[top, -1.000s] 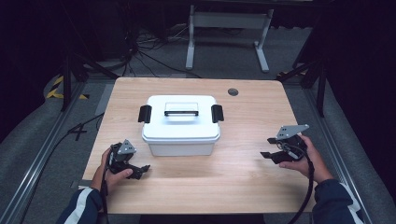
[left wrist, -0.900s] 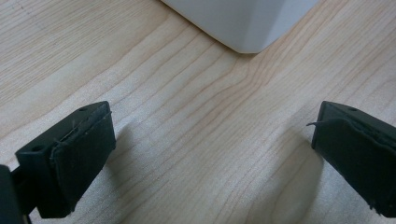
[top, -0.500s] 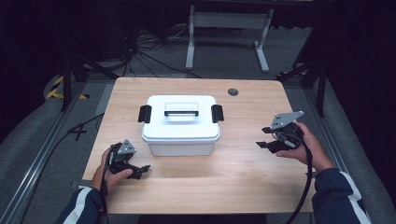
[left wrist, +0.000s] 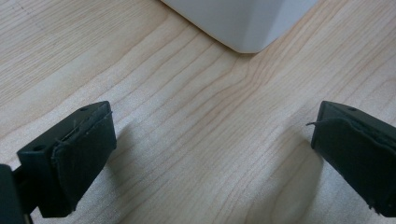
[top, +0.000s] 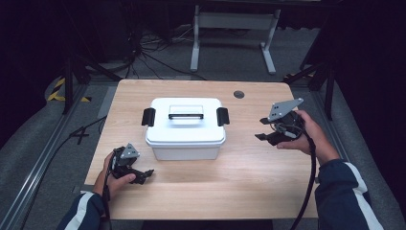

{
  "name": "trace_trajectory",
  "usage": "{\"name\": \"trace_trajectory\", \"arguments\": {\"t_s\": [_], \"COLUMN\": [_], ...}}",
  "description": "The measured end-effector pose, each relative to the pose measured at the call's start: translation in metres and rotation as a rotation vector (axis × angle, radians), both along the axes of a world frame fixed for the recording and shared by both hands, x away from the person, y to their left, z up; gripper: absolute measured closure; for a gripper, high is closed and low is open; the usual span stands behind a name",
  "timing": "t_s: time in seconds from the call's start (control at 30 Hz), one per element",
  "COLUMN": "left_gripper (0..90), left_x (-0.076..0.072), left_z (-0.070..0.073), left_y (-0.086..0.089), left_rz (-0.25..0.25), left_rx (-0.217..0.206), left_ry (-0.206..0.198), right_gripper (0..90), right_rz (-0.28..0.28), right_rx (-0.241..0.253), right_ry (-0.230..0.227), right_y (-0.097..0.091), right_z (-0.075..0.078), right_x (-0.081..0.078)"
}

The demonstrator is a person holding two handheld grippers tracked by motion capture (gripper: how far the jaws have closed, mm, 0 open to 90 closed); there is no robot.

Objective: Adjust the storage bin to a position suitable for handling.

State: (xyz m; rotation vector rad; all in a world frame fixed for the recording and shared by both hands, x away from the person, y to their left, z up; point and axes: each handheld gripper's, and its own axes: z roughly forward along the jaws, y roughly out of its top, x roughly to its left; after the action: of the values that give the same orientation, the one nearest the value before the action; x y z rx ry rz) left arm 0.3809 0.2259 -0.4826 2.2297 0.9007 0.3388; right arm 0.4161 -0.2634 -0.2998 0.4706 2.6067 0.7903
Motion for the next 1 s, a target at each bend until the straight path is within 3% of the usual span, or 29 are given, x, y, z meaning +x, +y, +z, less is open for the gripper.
{"name": "trace_trajectory", "arguments": {"t_s": [0.7,1.0], "left_gripper": [0.4,0.4], "left_x": [0.0,0.0], "left_z": [0.0,0.0], "left_y": [0.0,0.0], "left_rz": [0.0,-0.005], "left_rx": [-0.001,0.001], "left_ry": [0.0,0.0], "right_gripper": [45.0,45.8], "right_rz": [0.091,0.146], "right_rx": [-0.05,-0.066], "right_ry": [-0.047,-0.041], "right_y": [0.048,0.075], "right_z": [0.026,0.032], "right_x": [0.02,0.03]}}
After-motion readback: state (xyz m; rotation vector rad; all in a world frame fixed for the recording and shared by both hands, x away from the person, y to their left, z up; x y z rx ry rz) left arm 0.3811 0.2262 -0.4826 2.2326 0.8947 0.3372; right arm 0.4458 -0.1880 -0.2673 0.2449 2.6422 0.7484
